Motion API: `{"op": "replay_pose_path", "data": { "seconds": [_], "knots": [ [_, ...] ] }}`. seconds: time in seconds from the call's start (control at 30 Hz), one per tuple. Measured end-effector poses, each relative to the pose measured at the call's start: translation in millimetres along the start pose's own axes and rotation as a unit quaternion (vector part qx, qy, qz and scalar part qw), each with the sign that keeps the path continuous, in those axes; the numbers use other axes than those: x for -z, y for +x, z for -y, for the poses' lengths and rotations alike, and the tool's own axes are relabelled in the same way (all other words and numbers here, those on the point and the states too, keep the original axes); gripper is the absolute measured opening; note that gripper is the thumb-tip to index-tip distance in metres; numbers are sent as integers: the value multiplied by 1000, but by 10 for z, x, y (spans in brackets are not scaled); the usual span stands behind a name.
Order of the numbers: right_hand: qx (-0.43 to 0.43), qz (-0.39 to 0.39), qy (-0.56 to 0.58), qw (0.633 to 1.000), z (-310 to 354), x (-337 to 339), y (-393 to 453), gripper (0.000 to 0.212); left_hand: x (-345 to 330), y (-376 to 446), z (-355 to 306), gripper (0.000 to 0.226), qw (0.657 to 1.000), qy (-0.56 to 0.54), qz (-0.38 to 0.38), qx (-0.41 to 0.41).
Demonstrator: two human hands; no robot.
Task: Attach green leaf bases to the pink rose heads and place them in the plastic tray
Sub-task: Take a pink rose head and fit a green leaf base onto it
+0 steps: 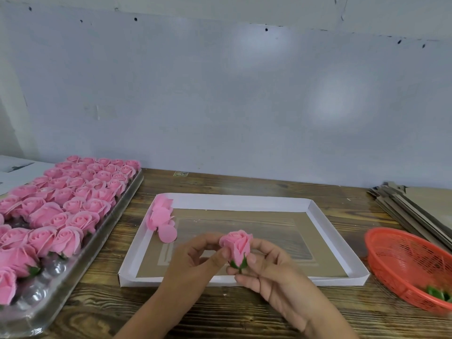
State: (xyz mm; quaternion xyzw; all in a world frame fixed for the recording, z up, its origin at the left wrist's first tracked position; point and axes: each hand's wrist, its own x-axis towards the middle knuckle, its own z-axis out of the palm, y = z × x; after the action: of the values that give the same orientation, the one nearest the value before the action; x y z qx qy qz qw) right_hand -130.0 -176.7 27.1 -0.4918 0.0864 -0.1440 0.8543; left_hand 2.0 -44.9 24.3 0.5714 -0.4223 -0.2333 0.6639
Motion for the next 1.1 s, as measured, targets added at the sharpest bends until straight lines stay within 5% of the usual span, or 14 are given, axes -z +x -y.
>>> {"op": "replay_pose_path", "data": {
  "seconds": [0.07, 0.27, 0.47, 0.6, 0.73, 0.9, 1.1],
  "knots": [
    [-4, 12, -9, 1000, 2, -14, -9, 58, -2, -4, -2, 13, 1000, -3, 2, -3],
    [27, -15, -164, 986, -68, -91, -3, 41, -7, -11, -23, 56, 999, -37, -14, -15],
    [35, 7, -234, 972, -80, -133, -13, 36, -36, -17, -14, 26, 998, 19, 60, -16],
    [56, -9, -244, 968, -72, -165, -11, 41, 1, -30, -3, 40, 992, 53, 112, 7],
    [63, -9, -247, 967, -78, -168, -10, 37, 25, -35, 7, 62, 996, 19, 80, 25],
    [65, -7, -285, 956, -104, -169, 0, 35, 2, -13, -1, 32, 999, 6, 49, -18],
    [85, -47, -317, 943, -131, -154, -2, 35, -20, -11, 26, 28, 990, 85, 116, 6]
  ]
}}
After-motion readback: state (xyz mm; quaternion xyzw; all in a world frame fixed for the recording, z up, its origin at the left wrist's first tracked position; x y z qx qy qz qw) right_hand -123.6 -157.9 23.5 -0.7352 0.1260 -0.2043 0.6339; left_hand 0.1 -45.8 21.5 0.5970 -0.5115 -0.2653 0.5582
